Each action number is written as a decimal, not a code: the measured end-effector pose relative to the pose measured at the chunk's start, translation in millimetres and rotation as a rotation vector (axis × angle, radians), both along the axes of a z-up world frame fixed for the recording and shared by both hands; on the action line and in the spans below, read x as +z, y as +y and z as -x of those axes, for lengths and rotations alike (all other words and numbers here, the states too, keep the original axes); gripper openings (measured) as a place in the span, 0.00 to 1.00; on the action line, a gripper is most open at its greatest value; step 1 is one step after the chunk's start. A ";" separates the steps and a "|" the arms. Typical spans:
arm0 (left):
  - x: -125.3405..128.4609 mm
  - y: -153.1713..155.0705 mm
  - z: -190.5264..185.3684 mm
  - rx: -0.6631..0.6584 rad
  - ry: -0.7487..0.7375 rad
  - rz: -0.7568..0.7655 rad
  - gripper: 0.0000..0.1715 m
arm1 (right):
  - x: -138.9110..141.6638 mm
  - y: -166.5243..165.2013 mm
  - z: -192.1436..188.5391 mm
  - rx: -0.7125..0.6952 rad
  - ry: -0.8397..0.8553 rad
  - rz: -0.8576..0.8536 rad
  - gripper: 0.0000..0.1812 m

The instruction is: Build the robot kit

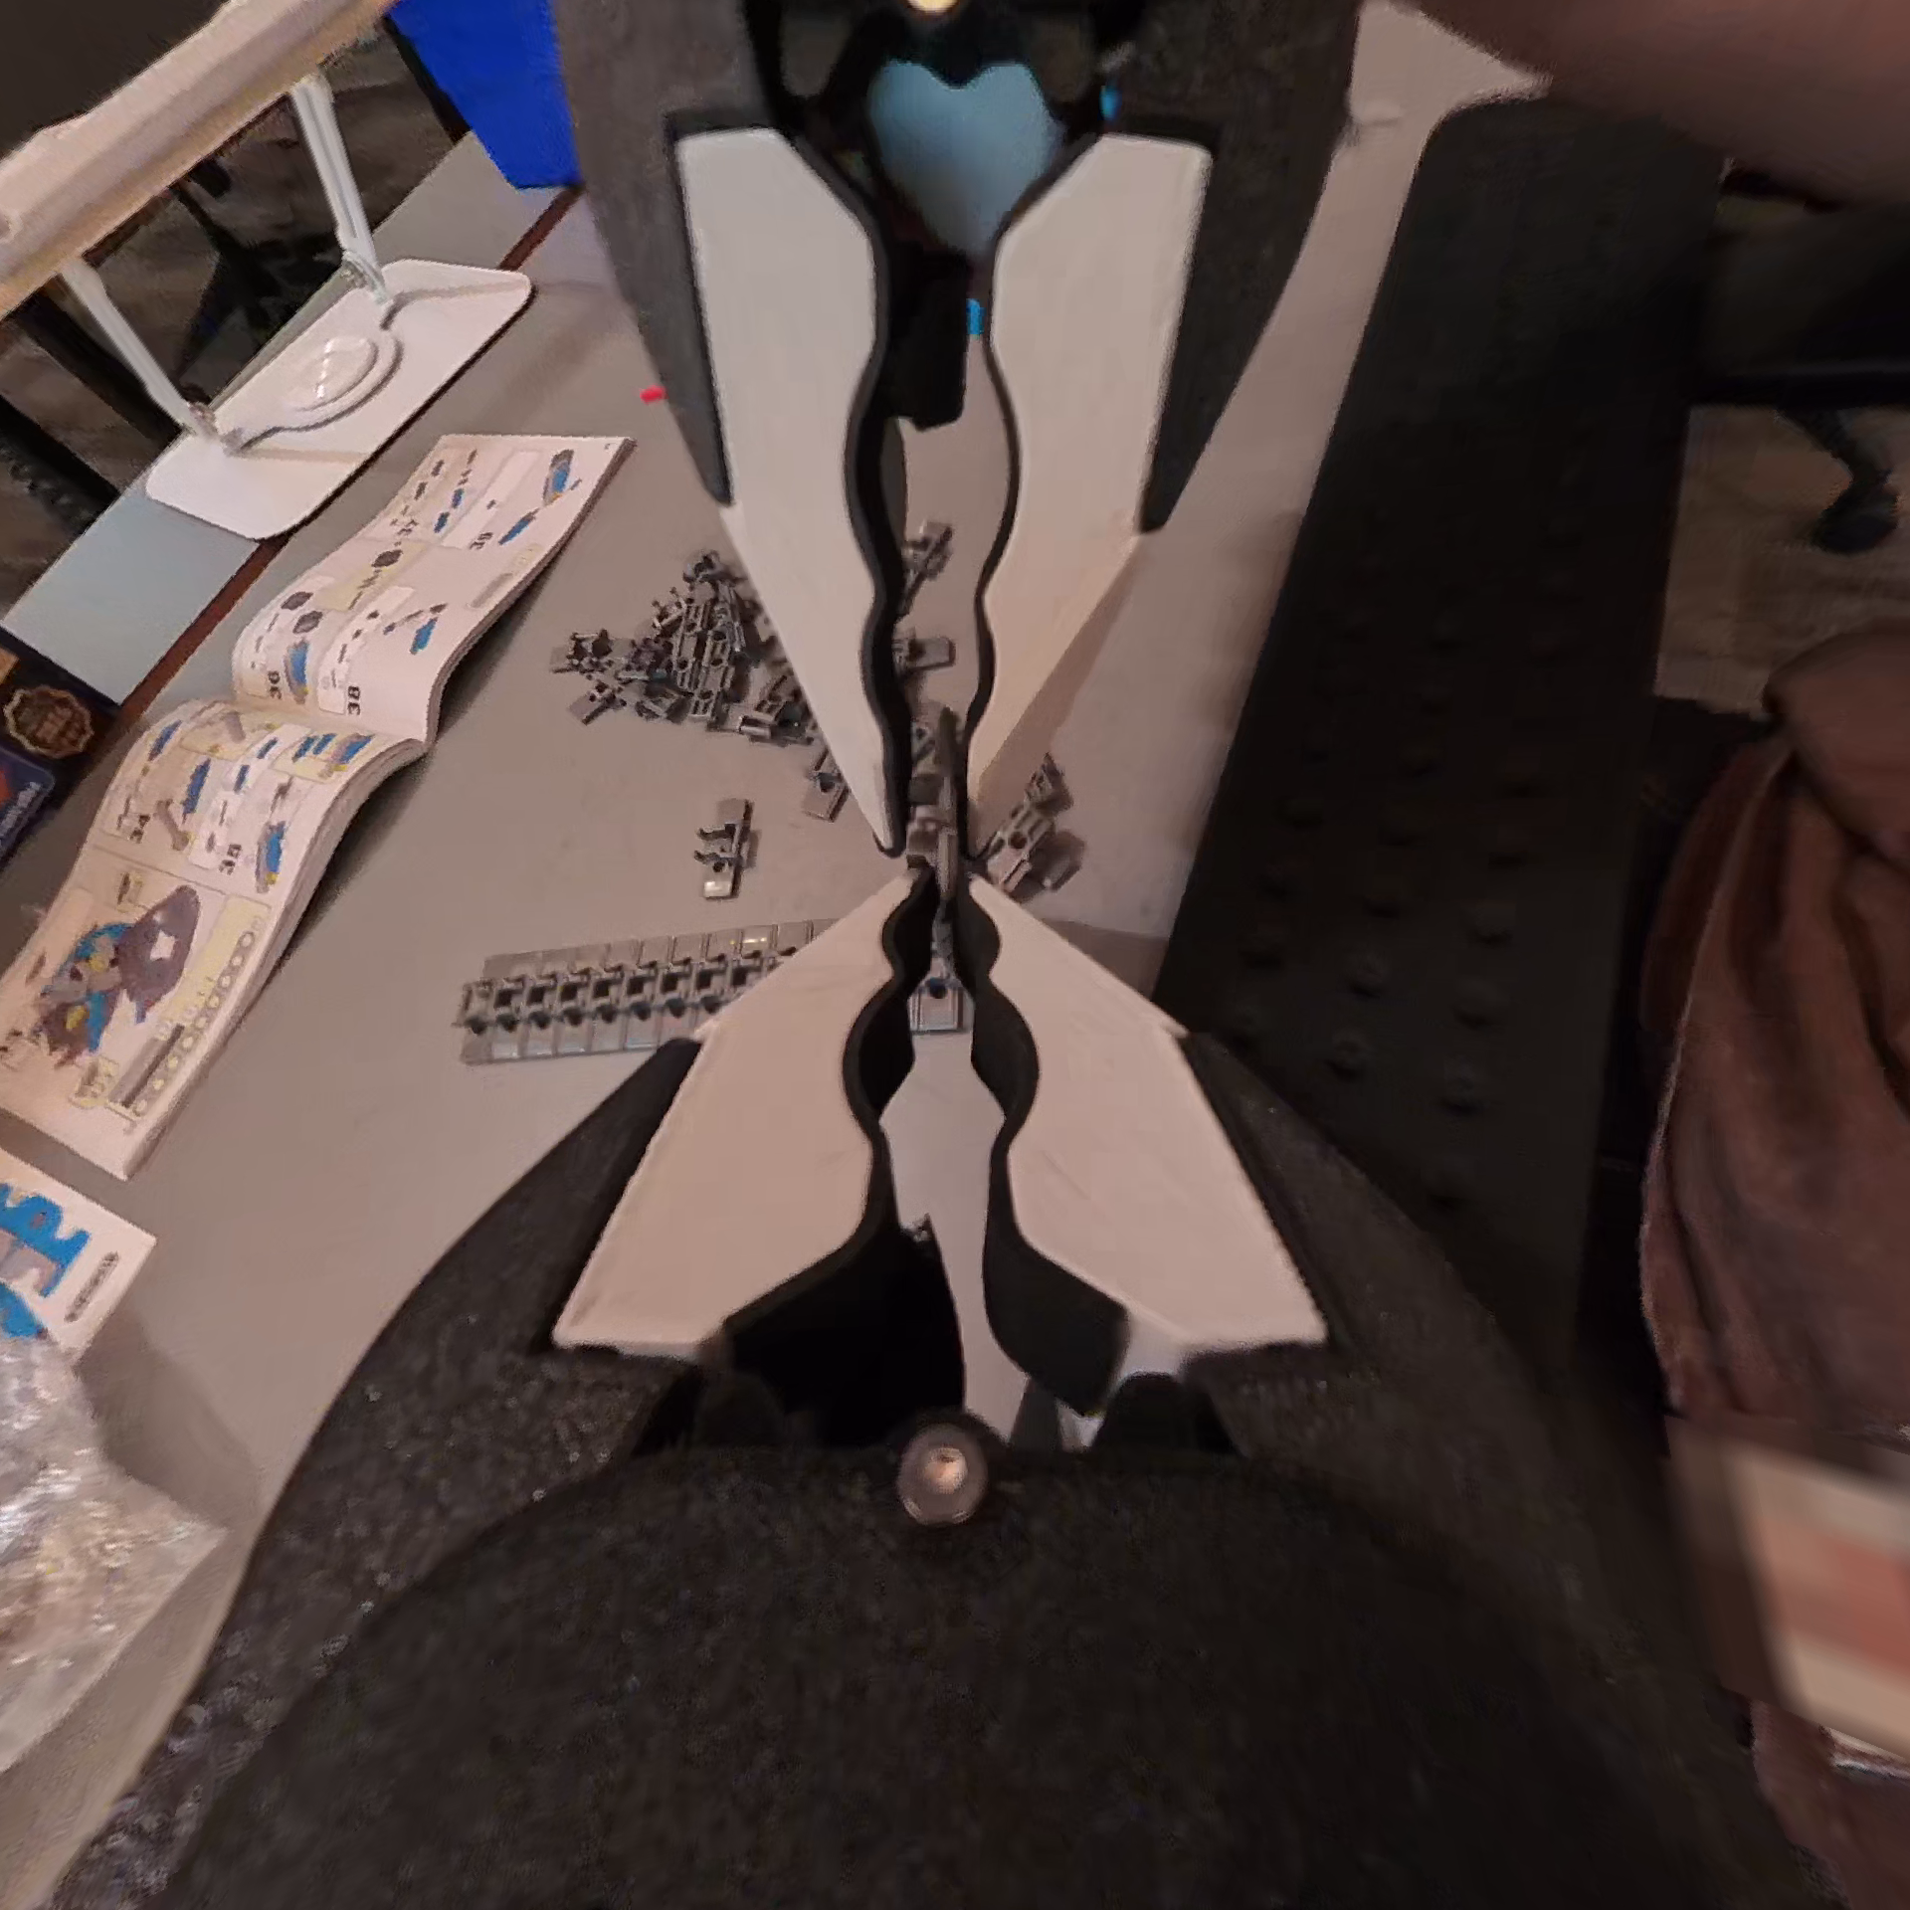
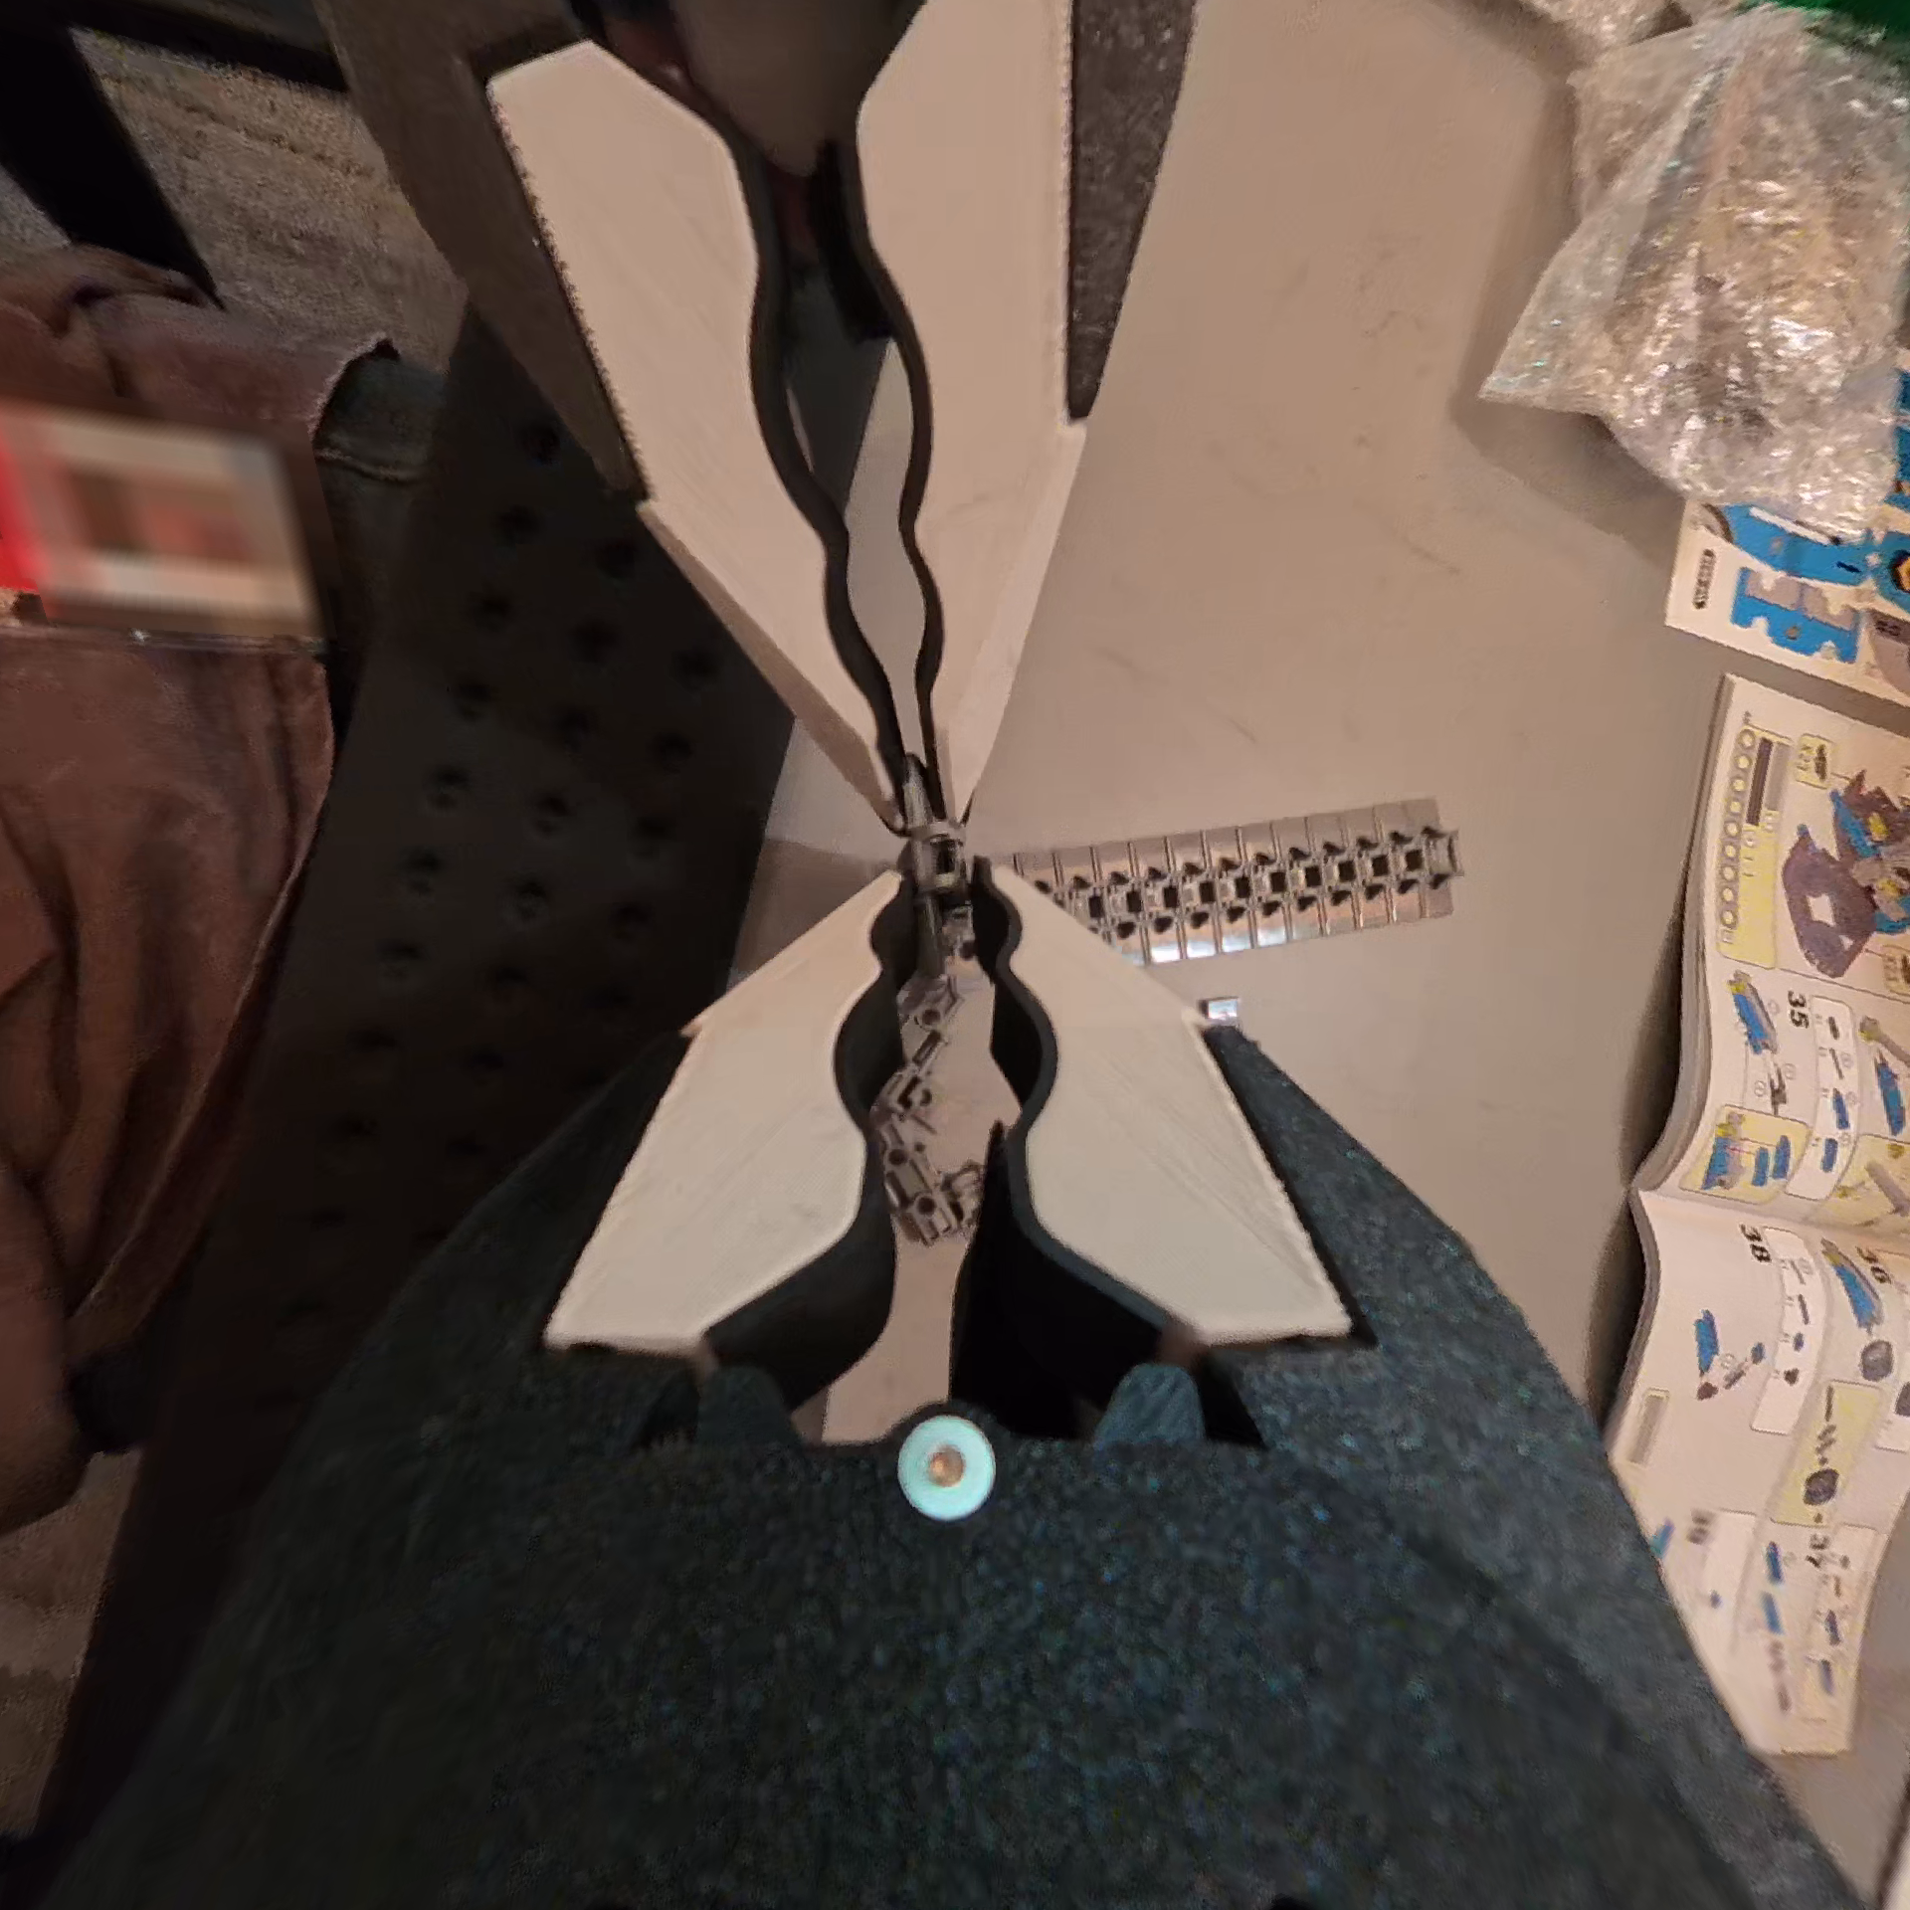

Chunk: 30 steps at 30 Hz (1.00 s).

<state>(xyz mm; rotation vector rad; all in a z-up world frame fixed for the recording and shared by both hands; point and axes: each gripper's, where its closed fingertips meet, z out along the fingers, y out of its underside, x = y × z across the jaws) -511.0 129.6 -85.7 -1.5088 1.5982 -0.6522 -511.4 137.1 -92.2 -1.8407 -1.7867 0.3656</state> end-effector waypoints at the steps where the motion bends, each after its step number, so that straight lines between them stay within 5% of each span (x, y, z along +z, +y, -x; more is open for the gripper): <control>1: 3.4 0.5 0.4 0.003 -0.028 0.045 0.01 | 3.6 1.2 1.1 -0.009 0.042 0.003 0.06; 8: 12.8 -3.8 5.9 -0.031 -0.147 0.313 0.01 | 18.7 -0.8 -7.4 -0.019 0.263 -0.084 0.10; 14: 5.6 -14.2 1.5 -0.067 -0.077 0.285 0.01 | 13.1 -10.3 -10.3 -0.040 0.082 -0.083 0.13; 18: 6.6 -18.3 -1.3 -0.074 -0.048 0.264 0.01 | 7.9 -19.0 -12.3 -0.025 -0.036 -0.056 0.05; 23: 11.2 -18.2 -2.2 -0.064 -0.083 0.281 0.01 | 13.1 -19.3 -12.6 -0.043 -0.058 -0.112 0.02; 30: 1.7 -22.7 -5.8 -0.066 -0.113 0.242 0.01 | 1.5 -25.0 -14.4 -0.030 0.040 0.032 0.01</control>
